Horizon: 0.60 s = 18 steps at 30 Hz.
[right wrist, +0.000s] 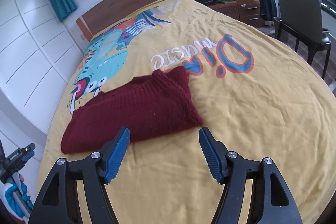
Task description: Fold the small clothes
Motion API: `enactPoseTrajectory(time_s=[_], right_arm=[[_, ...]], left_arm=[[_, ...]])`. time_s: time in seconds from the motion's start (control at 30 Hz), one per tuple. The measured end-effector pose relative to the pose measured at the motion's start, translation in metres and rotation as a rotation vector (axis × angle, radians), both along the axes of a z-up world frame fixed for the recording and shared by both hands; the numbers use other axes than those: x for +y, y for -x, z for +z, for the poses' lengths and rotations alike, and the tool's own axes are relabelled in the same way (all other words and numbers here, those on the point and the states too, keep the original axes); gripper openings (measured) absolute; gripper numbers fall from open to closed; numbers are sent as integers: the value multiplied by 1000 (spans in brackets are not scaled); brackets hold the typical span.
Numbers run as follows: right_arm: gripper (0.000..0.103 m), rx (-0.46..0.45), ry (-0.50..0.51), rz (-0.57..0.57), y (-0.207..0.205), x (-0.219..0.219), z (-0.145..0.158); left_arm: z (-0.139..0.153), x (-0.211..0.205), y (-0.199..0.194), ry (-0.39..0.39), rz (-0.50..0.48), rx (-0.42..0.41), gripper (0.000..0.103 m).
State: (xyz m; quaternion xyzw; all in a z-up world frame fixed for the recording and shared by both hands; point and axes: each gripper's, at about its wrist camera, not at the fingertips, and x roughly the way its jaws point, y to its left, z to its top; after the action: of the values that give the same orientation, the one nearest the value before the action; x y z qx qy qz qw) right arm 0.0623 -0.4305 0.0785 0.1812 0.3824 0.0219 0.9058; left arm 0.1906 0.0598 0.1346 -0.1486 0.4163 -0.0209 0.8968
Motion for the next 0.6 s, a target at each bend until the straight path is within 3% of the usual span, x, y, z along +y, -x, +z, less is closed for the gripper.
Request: enactPoseTrajectory(time_s=[0.6], right_arm=[[75, -27, 72, 17, 90, 28, -5]], left_arm=[[-16, 4, 92, 2, 21, 17, 51]])
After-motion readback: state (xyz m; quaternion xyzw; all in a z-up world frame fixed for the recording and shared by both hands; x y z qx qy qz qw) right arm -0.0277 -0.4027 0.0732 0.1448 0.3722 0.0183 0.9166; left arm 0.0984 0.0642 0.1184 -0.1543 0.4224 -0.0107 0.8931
